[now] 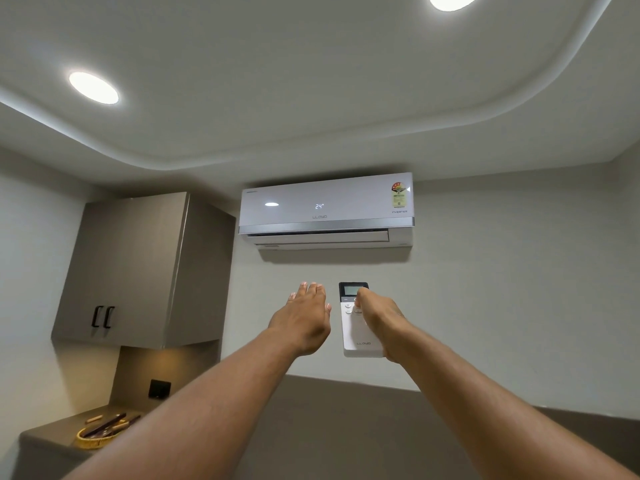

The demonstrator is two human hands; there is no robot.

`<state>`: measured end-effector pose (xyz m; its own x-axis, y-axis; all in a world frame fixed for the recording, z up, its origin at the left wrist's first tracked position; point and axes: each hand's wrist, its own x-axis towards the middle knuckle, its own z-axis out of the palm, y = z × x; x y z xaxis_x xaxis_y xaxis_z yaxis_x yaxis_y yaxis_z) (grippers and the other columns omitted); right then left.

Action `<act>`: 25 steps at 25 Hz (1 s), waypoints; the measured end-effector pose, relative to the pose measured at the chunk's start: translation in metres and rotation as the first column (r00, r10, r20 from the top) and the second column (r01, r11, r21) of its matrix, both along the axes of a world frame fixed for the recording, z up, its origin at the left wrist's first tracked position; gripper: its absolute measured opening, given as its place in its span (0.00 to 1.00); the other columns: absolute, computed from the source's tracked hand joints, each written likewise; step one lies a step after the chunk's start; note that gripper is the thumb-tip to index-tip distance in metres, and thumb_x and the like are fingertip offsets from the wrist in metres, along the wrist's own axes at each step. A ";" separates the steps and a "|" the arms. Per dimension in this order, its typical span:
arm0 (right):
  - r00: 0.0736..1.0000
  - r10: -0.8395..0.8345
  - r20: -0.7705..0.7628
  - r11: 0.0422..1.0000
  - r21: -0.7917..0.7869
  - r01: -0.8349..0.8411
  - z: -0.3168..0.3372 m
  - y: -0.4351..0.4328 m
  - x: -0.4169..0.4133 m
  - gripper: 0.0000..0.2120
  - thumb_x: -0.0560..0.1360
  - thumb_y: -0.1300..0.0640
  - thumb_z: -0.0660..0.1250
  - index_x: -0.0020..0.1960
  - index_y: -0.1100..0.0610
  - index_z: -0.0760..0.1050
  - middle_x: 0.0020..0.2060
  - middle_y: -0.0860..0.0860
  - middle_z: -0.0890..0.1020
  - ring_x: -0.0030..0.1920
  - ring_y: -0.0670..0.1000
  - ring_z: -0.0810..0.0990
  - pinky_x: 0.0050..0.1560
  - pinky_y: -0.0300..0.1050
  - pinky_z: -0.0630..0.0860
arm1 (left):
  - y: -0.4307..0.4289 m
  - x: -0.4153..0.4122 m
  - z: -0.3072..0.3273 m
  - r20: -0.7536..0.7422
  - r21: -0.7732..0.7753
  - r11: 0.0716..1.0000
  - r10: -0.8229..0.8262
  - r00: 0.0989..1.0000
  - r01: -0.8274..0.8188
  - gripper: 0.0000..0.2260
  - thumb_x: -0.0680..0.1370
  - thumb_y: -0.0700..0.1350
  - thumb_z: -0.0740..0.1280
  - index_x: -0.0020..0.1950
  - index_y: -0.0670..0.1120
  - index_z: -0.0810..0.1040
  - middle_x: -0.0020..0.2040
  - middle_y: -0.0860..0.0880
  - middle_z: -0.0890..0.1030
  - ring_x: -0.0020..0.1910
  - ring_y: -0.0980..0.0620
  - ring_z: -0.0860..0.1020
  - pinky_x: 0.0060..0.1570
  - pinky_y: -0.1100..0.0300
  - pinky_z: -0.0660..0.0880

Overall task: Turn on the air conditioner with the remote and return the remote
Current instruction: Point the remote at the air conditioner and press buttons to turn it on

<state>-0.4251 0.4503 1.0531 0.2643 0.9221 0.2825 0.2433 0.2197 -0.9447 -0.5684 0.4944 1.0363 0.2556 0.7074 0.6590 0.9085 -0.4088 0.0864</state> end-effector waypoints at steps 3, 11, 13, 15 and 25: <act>1.000 0.003 -0.006 1.000 -0.003 -0.003 0.001 -0.002 -0.001 0.10 0.71 0.51 0.58 0.44 0.56 0.75 0.40 0.57 0.80 0.38 0.58 0.78 0.34 0.42 0.72 | -0.001 -0.001 0.001 0.001 0.001 1.000 0.002 1.000 -0.002 0.26 0.83 0.51 0.46 0.80 0.43 0.49 0.81 0.45 0.50 0.79 0.48 0.46 0.76 0.51 0.47; 1.000 0.011 0.007 1.000 -0.018 -0.011 0.001 -0.005 -0.005 0.12 0.73 0.51 0.58 0.51 0.56 0.74 0.41 0.57 0.79 0.40 0.58 0.78 0.33 0.42 0.71 | -0.004 -0.004 0.001 -0.007 -0.001 1.000 0.006 1.000 -0.006 0.25 0.83 0.51 0.45 0.79 0.43 0.49 0.81 0.45 0.50 0.79 0.48 0.46 0.76 0.50 0.48; 1.000 0.007 0.014 1.000 -0.022 -0.006 0.002 -0.006 -0.005 0.11 0.73 0.51 0.58 0.49 0.56 0.74 0.40 0.56 0.79 0.38 0.56 0.77 0.31 0.42 0.71 | -0.004 -0.004 0.002 -0.005 0.002 1.000 0.002 1.000 -0.002 0.25 0.83 0.51 0.46 0.79 0.43 0.49 0.81 0.45 0.50 0.79 0.48 0.47 0.76 0.51 0.48; 1.000 0.003 0.022 1.000 -0.026 -0.002 0.003 -0.008 -0.006 0.09 0.73 0.51 0.58 0.46 0.55 0.74 0.39 0.56 0.79 0.37 0.56 0.77 0.31 0.42 0.71 | -0.004 -0.005 0.003 -0.011 0.004 1.000 0.004 1.000 -0.004 0.25 0.83 0.51 0.46 0.79 0.43 0.49 0.81 0.45 0.51 0.79 0.48 0.47 0.76 0.51 0.48; 0.999 0.003 0.036 1.000 -0.011 -0.003 0.008 -0.010 -0.005 0.08 0.72 0.52 0.59 0.43 0.55 0.74 0.37 0.56 0.79 0.36 0.57 0.78 0.33 0.42 0.71 | -0.008 -0.015 0.009 -0.015 0.008 1.000 0.018 1.000 -0.018 0.25 0.83 0.50 0.46 0.79 0.42 0.49 0.81 0.45 0.51 0.79 0.48 0.47 0.76 0.51 0.47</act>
<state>-0.4300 0.4401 1.0611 0.2516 0.9261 0.2813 0.2765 0.2097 -0.9378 -0.5835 0.4862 1.0451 0.2531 0.7068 0.6606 0.9169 -0.3930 0.0692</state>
